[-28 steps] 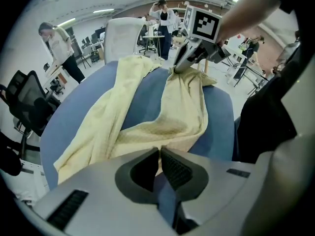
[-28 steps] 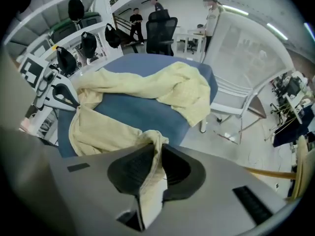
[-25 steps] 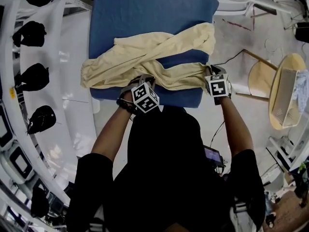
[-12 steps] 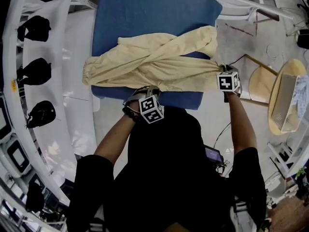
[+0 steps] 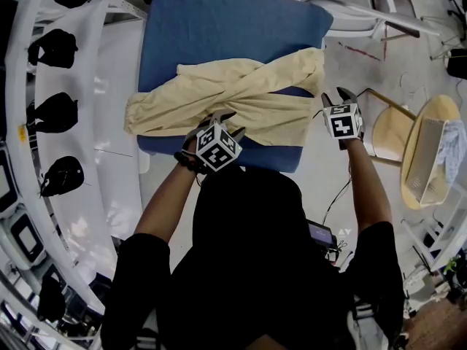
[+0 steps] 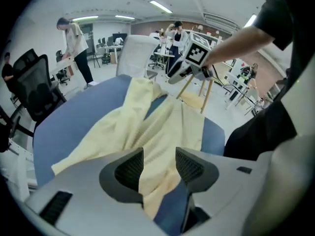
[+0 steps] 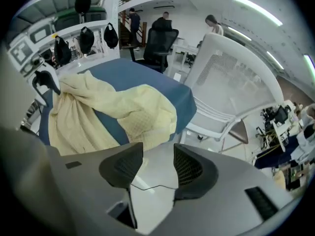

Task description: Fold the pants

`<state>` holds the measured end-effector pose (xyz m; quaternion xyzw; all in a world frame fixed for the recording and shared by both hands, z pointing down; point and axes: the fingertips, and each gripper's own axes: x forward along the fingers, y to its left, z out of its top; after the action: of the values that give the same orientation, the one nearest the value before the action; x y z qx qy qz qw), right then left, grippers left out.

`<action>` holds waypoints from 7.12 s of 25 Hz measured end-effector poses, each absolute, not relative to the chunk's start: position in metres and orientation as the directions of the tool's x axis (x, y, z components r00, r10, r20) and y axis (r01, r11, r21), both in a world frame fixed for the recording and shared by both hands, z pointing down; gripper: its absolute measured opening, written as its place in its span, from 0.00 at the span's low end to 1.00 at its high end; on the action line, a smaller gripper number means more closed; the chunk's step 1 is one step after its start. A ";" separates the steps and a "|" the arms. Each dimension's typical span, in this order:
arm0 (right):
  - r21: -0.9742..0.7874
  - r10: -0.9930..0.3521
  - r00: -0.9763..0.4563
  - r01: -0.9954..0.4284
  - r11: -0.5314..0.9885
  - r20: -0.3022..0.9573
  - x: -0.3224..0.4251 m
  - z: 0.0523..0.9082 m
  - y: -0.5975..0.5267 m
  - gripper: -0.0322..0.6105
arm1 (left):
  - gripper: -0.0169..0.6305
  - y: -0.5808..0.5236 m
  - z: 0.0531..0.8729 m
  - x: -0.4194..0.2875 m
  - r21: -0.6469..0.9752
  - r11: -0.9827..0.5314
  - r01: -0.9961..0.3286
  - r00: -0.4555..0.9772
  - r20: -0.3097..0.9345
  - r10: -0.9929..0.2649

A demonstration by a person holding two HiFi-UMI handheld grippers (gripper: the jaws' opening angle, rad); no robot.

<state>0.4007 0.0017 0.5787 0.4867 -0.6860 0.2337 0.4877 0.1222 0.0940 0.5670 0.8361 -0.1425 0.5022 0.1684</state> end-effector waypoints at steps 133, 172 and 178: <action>0.408 -0.421 0.082 -0.468 0.784 0.903 0.121 0.610 0.186 0.07 | 0.07 0.134 0.640 -0.235 -0.155 -0.971 -0.184 0.108 0.978 -0.177; -0.070 -0.276 -0.393 -0.673 0.736 0.877 -0.036 0.580 -0.015 0.24 | 0.30 -0.015 0.613 -0.286 -0.088 -0.830 -0.551 0.164 0.964 -0.211; -0.385 -0.067 -0.538 -0.680 0.624 0.840 -0.055 0.600 -0.030 0.23 | 0.34 -0.029 0.640 -0.271 0.048 -0.945 -0.324 0.194 0.981 -0.017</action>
<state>-0.0549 -0.0302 0.5999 0.2344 -0.7974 0.3649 0.4196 -0.2707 -0.0294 0.6399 0.7629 -0.1117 0.6248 0.1230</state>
